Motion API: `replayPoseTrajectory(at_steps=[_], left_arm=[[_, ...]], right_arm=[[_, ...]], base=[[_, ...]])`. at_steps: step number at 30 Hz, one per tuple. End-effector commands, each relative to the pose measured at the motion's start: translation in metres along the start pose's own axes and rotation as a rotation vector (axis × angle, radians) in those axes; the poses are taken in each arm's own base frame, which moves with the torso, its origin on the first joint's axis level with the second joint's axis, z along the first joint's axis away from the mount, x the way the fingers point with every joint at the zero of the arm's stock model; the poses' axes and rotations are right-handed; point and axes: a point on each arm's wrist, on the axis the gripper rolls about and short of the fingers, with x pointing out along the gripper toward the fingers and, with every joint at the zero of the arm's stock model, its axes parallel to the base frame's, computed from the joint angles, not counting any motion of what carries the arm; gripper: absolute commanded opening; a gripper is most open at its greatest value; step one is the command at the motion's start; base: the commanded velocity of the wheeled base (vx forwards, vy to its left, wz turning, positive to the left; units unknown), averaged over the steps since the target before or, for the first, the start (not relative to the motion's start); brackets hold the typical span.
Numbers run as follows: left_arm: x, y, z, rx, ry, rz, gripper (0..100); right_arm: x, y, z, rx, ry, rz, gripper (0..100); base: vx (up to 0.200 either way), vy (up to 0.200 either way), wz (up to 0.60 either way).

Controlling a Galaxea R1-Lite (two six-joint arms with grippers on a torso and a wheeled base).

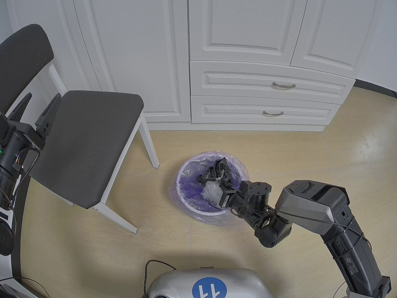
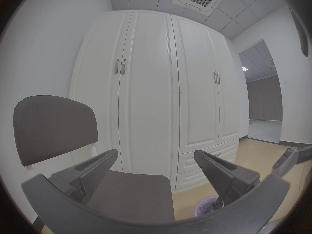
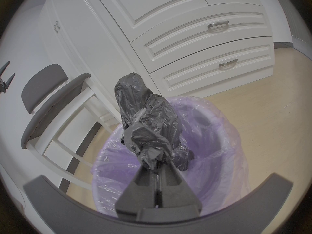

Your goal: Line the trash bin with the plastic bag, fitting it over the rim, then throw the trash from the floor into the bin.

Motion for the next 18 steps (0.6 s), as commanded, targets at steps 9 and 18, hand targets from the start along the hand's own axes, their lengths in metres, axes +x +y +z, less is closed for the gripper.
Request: replayPoseTrajectory(at_steps=[9, 18], left_arm=[[0.0, -0.004, -0.004, -0.01, 0.017, -0.018, 100], [0.001, -0.006, -0.008, -0.001, 0.029, -0.028, 100]], right_arm=[[0.024, 0.012, -0.008, 0.034, -0.056, 0.051, 0], [0.027, 0.012, -0.006, 0.054, -0.078, 0.058, 0]], base=[[0.0, 0.0, 0.0], [0.0, 0.0, 0.0]])
